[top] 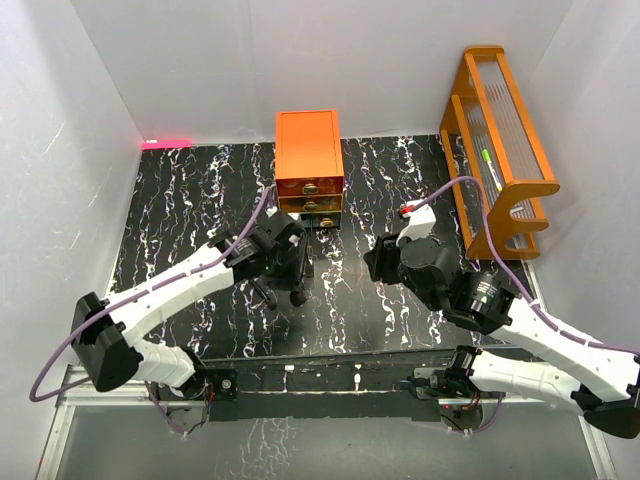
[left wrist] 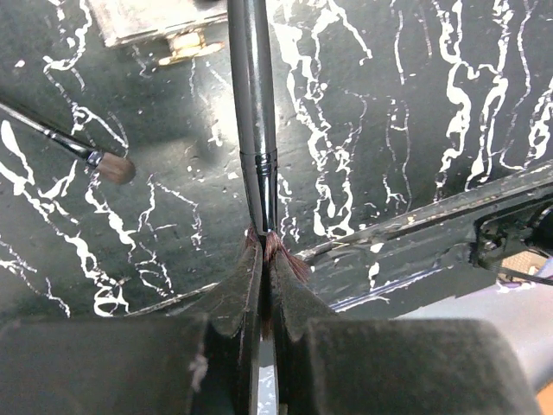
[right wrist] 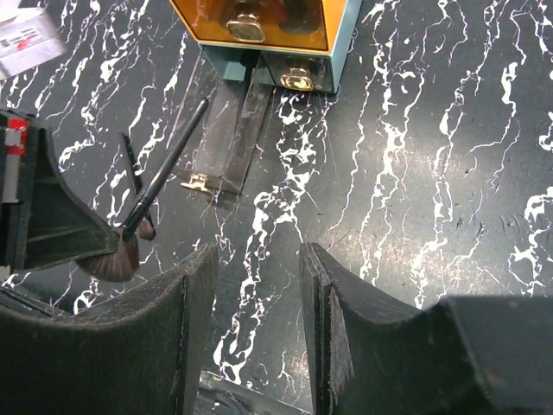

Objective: Organize the makeup
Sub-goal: Pick up the makeup brush from the center of the board, then place the makeup brush in the drawer.

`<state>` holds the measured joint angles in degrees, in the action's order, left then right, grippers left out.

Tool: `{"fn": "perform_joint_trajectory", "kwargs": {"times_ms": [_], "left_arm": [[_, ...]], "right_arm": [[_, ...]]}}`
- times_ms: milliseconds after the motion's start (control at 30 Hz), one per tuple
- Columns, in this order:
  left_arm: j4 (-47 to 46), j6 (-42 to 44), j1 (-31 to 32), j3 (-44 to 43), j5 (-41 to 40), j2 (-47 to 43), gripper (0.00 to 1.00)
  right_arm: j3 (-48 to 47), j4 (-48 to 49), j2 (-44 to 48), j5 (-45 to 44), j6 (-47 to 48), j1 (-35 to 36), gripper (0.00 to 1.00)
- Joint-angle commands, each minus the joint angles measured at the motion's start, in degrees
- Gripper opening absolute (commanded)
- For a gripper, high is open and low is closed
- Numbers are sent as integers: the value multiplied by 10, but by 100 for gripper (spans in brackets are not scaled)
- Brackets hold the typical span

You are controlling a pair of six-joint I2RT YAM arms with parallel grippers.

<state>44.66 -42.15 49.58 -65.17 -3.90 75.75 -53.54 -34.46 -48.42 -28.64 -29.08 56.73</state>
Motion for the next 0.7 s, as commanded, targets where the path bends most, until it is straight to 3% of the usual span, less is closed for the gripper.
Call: {"fn": "perform_joint_trajectory", "kwargs": {"times_ms": [0,300,667], "left_arm": [[2,31,-30,-48,65,13,0],[-32,58,-133,-45,164,38,0],[-86,48,-195,-14,245,59,0]], "right_arm": [[4,13,21,-25,-8,-1,45],[2,9,29,-35,-6,0,46],[3,4,38,-42,-6,-1,46]]}}
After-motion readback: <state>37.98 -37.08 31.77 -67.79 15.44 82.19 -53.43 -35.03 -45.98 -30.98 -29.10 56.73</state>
